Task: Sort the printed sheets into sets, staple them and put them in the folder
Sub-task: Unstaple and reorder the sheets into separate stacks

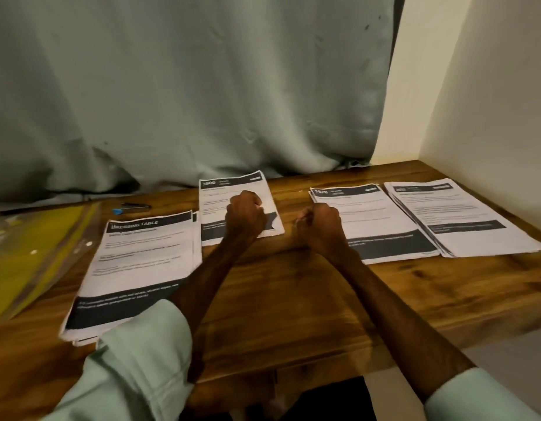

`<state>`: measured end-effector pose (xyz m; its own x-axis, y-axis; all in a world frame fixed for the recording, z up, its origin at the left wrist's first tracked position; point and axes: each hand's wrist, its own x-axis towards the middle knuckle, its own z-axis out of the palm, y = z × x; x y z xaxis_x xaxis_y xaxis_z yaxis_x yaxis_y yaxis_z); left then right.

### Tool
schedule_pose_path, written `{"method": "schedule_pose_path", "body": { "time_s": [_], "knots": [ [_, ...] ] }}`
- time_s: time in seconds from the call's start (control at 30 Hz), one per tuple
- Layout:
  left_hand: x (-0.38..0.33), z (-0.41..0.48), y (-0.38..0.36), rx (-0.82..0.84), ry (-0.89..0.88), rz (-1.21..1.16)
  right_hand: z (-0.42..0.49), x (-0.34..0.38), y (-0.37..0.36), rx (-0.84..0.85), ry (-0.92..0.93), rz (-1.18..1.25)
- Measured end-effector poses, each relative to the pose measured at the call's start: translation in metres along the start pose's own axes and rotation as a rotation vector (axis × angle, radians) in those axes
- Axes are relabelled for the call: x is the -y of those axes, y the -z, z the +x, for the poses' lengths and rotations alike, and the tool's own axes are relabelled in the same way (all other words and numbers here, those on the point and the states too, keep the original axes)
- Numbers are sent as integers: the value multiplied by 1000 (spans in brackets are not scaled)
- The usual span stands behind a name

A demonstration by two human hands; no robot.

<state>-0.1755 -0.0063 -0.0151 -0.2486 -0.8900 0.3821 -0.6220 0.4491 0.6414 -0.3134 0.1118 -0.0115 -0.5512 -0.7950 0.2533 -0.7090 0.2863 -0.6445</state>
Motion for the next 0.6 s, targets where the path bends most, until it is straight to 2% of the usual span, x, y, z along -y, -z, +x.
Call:
{"method": "schedule_pose_path", "body": {
  "time_s": [0.07, 0.23, 0.33, 0.5, 0.6],
  "knots": [
    [23, 13, 22, 56, 53, 121, 7, 17, -14, 71, -2, 22],
    [67, 14, 35, 270, 5, 308, 34, 32, -53, 183, -12, -42],
    [76, 7, 27, 273, -83, 335, 59, 16, -76, 239, 0, -32],
    [76, 3, 20, 244, -149, 356, 40, 52, -49, 257, -93, -115],
    [77, 4, 18, 228, -171, 389, 41, 51, -38, 279, -152, -24]
  ]
}}
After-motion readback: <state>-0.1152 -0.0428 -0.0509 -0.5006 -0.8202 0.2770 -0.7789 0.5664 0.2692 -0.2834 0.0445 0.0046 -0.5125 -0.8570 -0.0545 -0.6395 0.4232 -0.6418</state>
